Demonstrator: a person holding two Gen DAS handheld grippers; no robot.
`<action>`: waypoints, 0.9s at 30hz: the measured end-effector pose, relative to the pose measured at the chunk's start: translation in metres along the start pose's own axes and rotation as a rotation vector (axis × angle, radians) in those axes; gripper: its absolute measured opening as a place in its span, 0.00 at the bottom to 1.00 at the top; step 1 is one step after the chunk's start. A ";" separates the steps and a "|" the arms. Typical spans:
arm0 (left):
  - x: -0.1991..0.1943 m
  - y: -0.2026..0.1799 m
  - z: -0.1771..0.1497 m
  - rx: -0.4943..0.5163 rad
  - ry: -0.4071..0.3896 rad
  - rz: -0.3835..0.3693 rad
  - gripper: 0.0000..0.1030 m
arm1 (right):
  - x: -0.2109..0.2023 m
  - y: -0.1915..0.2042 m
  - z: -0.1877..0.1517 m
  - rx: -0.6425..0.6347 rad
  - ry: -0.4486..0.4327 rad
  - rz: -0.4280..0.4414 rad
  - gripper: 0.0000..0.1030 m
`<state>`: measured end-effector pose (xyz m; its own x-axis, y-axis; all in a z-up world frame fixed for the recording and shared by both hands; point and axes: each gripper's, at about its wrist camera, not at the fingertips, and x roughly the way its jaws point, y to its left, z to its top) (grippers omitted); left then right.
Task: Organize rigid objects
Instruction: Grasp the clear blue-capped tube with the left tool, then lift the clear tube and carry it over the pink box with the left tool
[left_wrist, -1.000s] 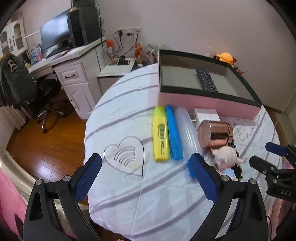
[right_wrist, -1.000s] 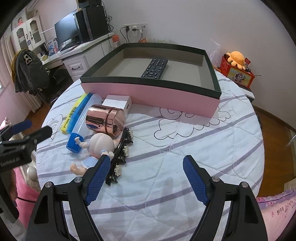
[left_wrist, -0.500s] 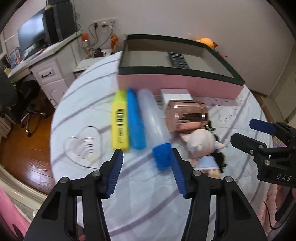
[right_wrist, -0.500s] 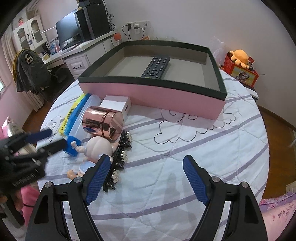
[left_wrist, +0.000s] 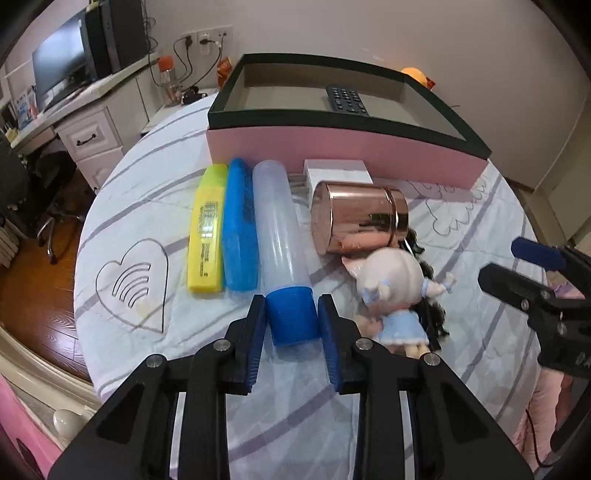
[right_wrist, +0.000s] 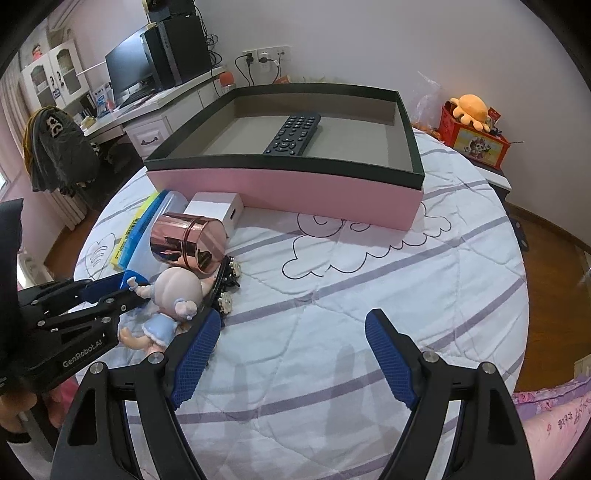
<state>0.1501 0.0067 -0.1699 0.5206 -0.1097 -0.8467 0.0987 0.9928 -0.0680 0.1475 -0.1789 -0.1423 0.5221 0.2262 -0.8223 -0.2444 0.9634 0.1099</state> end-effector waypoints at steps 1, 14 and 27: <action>-0.003 0.000 -0.003 0.003 -0.001 -0.002 0.28 | 0.000 0.000 0.000 0.001 0.000 0.000 0.80; -0.027 0.009 -0.042 0.012 0.017 -0.010 0.27 | -0.008 0.013 -0.017 -0.004 0.002 0.003 0.80; -0.005 0.004 -0.009 0.012 -0.008 0.017 0.26 | -0.006 0.005 -0.019 0.011 0.013 -0.013 0.80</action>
<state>0.1407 0.0118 -0.1711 0.5293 -0.0937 -0.8432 0.1001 0.9938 -0.0476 0.1276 -0.1780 -0.1474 0.5149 0.2115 -0.8308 -0.2286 0.9679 0.1047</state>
